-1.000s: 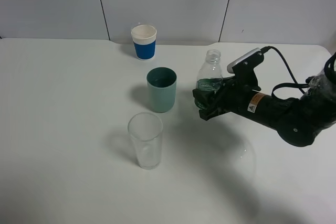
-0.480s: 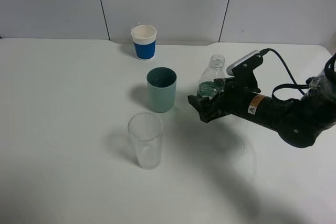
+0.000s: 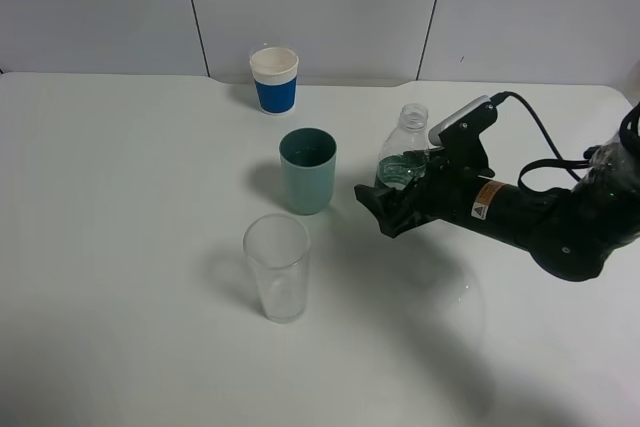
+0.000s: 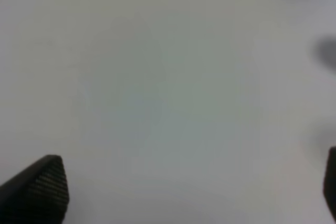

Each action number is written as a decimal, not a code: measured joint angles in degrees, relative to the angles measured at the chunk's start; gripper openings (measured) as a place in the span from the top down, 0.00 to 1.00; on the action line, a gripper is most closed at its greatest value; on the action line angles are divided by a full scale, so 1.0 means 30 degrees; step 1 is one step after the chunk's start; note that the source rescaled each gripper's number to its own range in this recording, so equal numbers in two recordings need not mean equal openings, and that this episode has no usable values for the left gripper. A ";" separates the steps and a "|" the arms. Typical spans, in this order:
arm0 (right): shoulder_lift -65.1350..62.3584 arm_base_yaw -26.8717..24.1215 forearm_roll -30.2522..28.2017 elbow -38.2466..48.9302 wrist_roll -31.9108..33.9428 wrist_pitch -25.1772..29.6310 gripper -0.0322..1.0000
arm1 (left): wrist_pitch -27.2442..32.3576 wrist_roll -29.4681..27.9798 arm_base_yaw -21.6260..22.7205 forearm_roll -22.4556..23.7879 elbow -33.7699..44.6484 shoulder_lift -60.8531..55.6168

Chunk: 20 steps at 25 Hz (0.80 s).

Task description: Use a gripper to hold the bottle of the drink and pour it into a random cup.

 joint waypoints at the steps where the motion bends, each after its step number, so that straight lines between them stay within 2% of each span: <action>1: -0.0183 0.0000 -0.0018 0.0096 0.0000 0.0021 0.21 | 0.0000 0.0000 0.0000 0.0000 0.0000 0.0000; 14: -0.4825 0.0000 0.0604 0.2423 0.0000 0.0530 0.21 | 0.0000 0.0000 0.0000 0.0000 0.0000 0.0000; 20: -0.8485 0.0000 0.0715 0.2472 0.0000 0.2538 0.21 | 0.0000 0.0000 0.0000 0.0000 0.0000 0.0000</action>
